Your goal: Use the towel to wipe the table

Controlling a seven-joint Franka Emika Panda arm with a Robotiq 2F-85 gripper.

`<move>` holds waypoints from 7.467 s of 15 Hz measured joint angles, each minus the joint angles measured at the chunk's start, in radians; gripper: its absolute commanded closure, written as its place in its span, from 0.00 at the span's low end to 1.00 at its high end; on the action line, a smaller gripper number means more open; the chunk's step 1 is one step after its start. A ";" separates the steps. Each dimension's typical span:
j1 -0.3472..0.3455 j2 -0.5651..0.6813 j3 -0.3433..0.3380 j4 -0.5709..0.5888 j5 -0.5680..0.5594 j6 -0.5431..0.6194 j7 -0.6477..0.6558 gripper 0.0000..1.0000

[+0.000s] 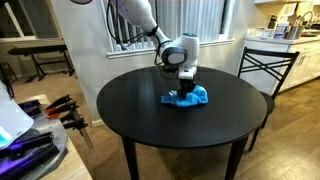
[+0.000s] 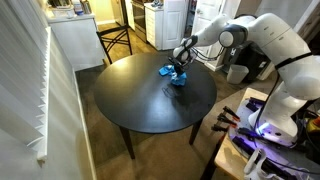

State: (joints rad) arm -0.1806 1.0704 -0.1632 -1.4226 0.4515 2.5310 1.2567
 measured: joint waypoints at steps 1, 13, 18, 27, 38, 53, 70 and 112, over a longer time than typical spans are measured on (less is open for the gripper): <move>-0.020 0.000 -0.008 -0.002 0.000 0.000 0.010 0.94; 0.142 0.001 -0.135 -0.010 -0.209 -0.112 0.207 0.93; 0.207 -0.055 -0.173 -0.124 -0.268 -0.168 0.310 0.93; 0.213 -0.112 -0.147 -0.212 -0.327 -0.335 0.311 0.85; 0.210 -0.116 -0.139 -0.217 -0.339 -0.348 0.308 0.93; 0.248 -0.229 -0.025 -0.439 -0.429 -0.389 0.278 0.94; 0.600 0.041 0.141 0.009 -0.598 -0.942 0.365 0.94; 0.549 0.346 0.131 0.768 -0.443 -0.817 0.462 0.95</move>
State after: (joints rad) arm 0.3685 1.4165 -0.0324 -0.6548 0.0089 1.7142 1.7190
